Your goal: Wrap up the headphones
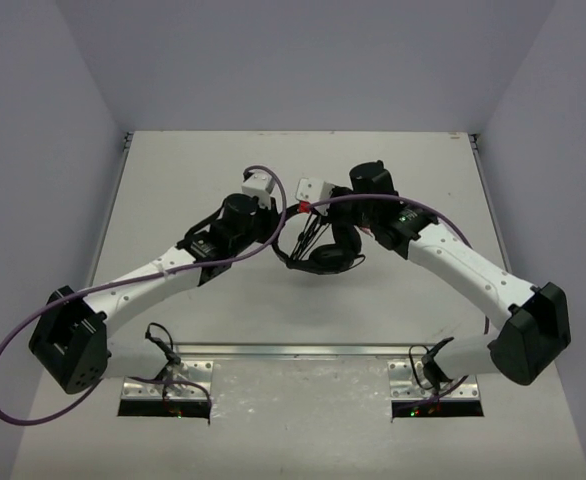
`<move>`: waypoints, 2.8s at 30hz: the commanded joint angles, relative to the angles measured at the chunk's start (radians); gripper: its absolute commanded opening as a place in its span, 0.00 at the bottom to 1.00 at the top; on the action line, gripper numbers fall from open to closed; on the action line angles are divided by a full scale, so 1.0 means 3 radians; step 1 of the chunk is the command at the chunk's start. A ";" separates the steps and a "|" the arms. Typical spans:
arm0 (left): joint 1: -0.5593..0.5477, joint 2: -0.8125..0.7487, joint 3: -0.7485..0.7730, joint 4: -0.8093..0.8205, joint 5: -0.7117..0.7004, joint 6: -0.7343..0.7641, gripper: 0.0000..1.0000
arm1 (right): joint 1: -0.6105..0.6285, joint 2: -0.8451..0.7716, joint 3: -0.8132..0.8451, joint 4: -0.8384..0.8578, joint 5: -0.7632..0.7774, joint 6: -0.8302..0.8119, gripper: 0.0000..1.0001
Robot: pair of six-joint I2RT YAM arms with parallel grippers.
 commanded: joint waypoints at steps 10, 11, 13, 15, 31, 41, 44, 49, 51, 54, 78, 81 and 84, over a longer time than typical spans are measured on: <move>-0.0021 -0.0241 0.0438 -0.0757 -0.0224 -0.0030 0.00 | -0.0347 0.0256 0.0203 0.0401 -0.0166 0.0524 0.19; -0.0021 -0.0241 0.0459 -0.0767 -0.0234 0.0011 0.00 | -0.0403 0.0256 0.0177 0.0432 -0.0192 0.0570 0.19; 0.0020 -0.0236 0.0495 -0.0757 -0.0224 0.0047 0.00 | -0.0465 0.0266 0.0157 0.0499 -0.0294 0.0713 0.17; 0.0111 -0.0246 0.0536 -0.0711 -0.0066 0.0159 0.01 | -0.0537 0.0276 0.0152 0.0545 -0.0356 0.0800 0.16; 0.0817 0.0035 0.1098 -0.0593 0.1763 0.1141 0.00 | -0.0665 0.0389 -0.0206 0.1046 -0.0867 0.1413 0.35; 0.1298 0.0663 0.1727 -0.1022 0.2486 0.1601 0.00 | -0.0848 0.0302 -0.0916 0.1705 -0.0975 0.2185 0.44; 0.1395 0.0822 0.1804 -0.1115 0.2777 0.1795 0.00 | -0.1099 0.0277 -0.1070 0.1742 -0.0888 0.2614 0.45; 0.1411 0.1251 0.1983 -0.1473 0.3012 0.2148 0.00 | -0.1380 -0.0157 -0.1117 0.1257 0.0228 0.3181 0.74; 0.1411 0.1384 0.2049 -0.1595 0.3298 0.2286 0.00 | -0.1513 -0.0311 -0.1005 0.0782 0.0410 0.3382 0.84; 0.1365 0.1609 0.2050 -0.1667 0.3555 0.2399 0.00 | -0.1544 -0.0653 -0.0933 0.0255 0.0437 0.3464 0.99; 0.0117 0.1799 0.0679 0.0010 0.3136 0.2169 0.00 | -0.1539 -0.2577 -0.1551 -0.0406 -0.0524 0.3480 0.99; 0.0056 0.1860 0.0699 -0.0021 0.2993 0.2276 0.03 | -0.1539 -0.2592 -0.1617 -0.0396 -0.0545 0.3490 0.99; 0.0050 0.2008 0.0852 -0.0235 0.2972 0.2414 0.03 | -0.1539 -0.2618 -0.1663 -0.0360 -0.0637 0.3520 0.99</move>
